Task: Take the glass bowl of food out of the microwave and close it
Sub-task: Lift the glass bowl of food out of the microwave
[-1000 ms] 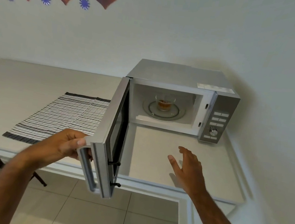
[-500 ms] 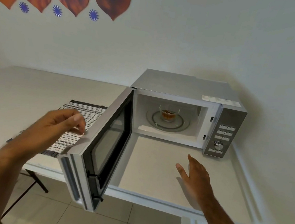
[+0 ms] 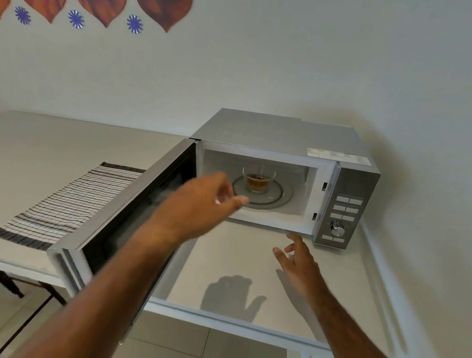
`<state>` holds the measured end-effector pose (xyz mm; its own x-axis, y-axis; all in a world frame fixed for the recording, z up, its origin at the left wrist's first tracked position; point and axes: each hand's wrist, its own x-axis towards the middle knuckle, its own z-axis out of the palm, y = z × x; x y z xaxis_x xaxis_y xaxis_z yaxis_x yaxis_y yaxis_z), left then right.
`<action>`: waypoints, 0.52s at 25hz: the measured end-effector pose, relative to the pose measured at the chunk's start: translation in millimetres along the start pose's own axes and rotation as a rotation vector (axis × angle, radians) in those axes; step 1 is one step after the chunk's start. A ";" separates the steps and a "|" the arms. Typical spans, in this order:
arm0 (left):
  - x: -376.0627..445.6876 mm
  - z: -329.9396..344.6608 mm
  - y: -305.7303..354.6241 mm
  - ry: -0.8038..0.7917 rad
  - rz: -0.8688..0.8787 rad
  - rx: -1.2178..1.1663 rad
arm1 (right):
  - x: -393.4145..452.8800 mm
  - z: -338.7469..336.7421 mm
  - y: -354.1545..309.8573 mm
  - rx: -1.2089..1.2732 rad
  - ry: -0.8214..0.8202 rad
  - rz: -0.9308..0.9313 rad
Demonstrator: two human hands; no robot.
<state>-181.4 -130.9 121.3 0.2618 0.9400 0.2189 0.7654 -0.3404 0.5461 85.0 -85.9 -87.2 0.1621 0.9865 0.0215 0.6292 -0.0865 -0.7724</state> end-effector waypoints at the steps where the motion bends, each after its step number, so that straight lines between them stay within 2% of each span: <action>1: 7.9 21.0 2.1 -0.026 -0.023 0.001 | 3.6 -1.6 -3.7 0.072 -0.028 0.008; 6: 42.0 104.5 -2.9 -0.046 -0.189 -0.207 | 19.8 -12.7 -13.8 0.275 -0.014 0.048; 9: 65.5 127.7 -13.6 -0.061 -0.277 -0.303 | 34.2 -17.2 -24.7 0.344 0.008 0.081; 13: 105.3 141.9 -35.2 0.023 -0.369 -0.422 | 63.3 -14.4 -35.6 0.395 0.030 0.094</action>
<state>-97.4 -16.4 10.4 0.0047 0.9994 -0.0333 0.5007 0.0265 0.8652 83.9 -22.4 -49.3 0.2310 0.9718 -0.0473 0.2709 -0.1109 -0.9562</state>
